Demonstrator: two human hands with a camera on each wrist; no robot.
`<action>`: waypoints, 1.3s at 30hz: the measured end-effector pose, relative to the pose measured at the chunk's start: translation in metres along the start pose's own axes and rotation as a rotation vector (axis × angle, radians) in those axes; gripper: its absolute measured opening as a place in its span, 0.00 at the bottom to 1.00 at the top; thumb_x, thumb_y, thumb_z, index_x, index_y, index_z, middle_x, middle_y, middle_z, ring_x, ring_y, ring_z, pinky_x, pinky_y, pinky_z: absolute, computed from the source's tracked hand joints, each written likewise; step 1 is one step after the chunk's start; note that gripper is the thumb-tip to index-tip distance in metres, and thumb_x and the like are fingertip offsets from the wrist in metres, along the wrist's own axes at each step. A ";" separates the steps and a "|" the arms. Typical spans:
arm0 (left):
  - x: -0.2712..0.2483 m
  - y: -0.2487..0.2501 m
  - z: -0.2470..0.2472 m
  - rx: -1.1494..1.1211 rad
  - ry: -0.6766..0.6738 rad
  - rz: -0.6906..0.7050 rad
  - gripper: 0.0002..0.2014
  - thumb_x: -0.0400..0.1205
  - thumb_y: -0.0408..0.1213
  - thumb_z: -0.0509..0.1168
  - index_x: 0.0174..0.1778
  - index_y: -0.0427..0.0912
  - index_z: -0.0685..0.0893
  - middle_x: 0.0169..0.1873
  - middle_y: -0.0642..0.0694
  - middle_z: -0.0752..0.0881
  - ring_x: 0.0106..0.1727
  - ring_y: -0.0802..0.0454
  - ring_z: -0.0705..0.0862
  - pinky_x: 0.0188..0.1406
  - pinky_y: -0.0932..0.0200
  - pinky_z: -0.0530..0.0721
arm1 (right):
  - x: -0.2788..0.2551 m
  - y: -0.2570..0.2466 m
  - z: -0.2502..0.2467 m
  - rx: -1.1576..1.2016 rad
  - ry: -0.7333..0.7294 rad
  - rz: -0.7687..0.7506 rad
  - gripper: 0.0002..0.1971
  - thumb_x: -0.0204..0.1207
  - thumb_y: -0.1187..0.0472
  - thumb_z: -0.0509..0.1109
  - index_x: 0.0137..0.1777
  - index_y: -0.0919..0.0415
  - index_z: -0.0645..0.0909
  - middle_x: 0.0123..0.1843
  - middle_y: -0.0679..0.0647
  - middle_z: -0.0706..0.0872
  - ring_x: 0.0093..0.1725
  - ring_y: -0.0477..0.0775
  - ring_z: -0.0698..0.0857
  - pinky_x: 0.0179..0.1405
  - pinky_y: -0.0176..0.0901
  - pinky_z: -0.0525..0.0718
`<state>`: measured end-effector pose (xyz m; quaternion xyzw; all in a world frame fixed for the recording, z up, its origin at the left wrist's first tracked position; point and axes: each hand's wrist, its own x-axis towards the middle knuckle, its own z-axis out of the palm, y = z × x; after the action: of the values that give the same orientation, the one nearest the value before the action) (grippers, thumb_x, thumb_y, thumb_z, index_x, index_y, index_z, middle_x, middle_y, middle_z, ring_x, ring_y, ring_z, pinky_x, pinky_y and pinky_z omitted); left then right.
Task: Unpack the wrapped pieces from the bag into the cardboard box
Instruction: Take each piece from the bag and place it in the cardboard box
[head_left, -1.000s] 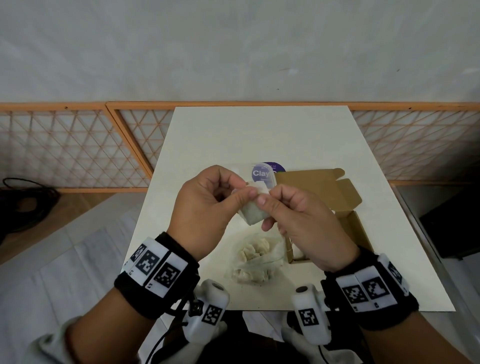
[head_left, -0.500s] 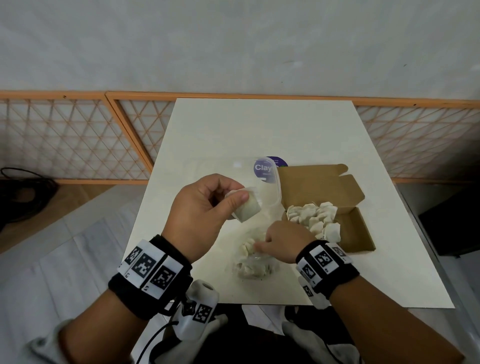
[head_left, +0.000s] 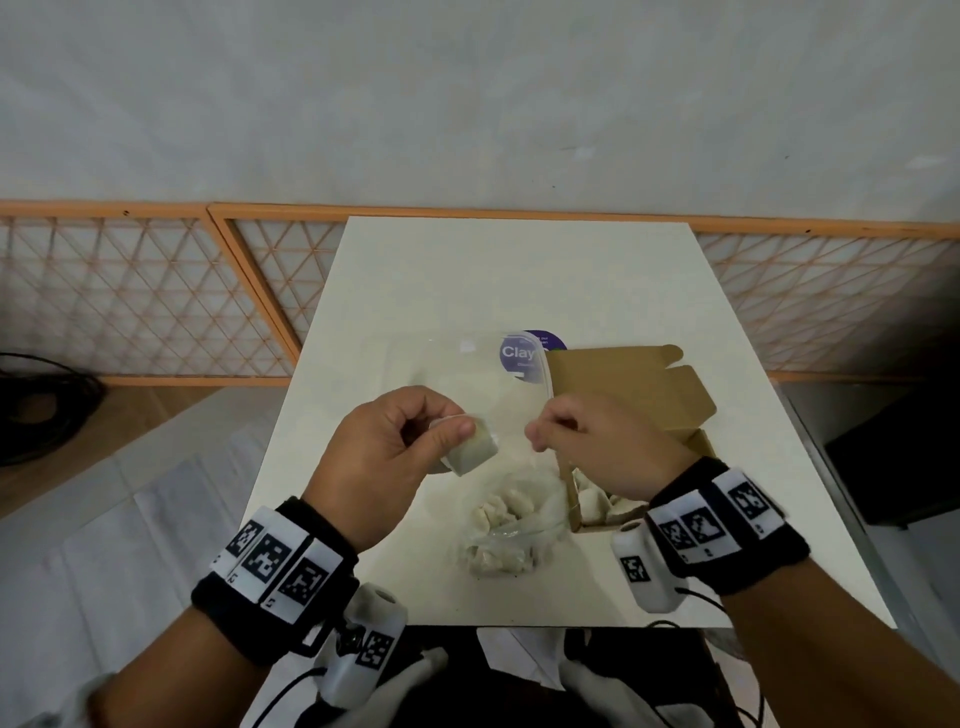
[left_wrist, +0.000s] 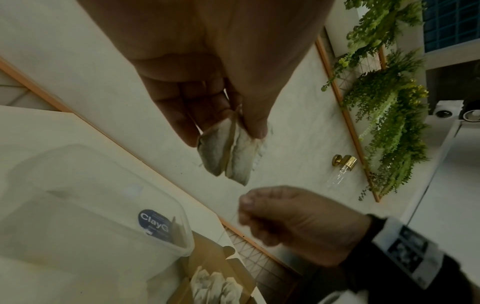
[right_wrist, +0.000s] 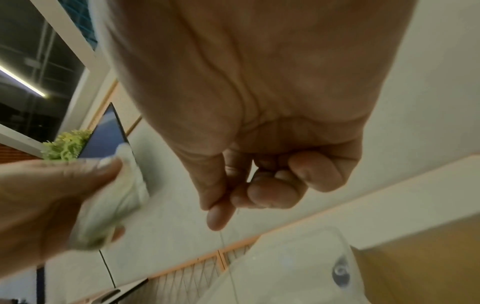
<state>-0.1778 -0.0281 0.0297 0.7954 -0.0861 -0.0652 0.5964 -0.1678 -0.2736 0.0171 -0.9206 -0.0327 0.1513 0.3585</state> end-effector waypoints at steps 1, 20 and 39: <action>-0.001 -0.001 0.000 0.017 -0.004 -0.006 0.04 0.83 0.35 0.74 0.43 0.43 0.90 0.35 0.51 0.91 0.36 0.59 0.88 0.35 0.70 0.86 | -0.003 -0.003 -0.005 0.011 0.013 -0.015 0.15 0.90 0.53 0.66 0.46 0.57 0.88 0.24 0.21 0.79 0.26 0.36 0.76 0.30 0.29 0.71; 0.002 0.009 0.036 0.246 -0.385 0.106 0.06 0.81 0.52 0.76 0.46 0.56 0.91 0.77 0.66 0.76 0.81 0.74 0.68 0.81 0.61 0.67 | -0.074 -0.083 -0.075 0.182 0.249 -0.288 0.14 0.85 0.46 0.70 0.45 0.54 0.90 0.39 0.48 0.93 0.34 0.46 0.89 0.32 0.38 0.83; -0.013 0.043 0.045 0.087 -0.375 0.307 0.03 0.85 0.42 0.74 0.48 0.48 0.92 0.49 0.54 0.92 0.57 0.50 0.90 0.58 0.50 0.87 | -0.103 -0.099 -0.096 0.450 0.339 -0.406 0.13 0.85 0.55 0.71 0.47 0.65 0.89 0.44 0.55 0.95 0.45 0.52 0.96 0.45 0.43 0.93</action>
<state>-0.2023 -0.0788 0.0580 0.7718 -0.3181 -0.1165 0.5381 -0.2317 -0.2800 0.1764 -0.8053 -0.1209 -0.0750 0.5755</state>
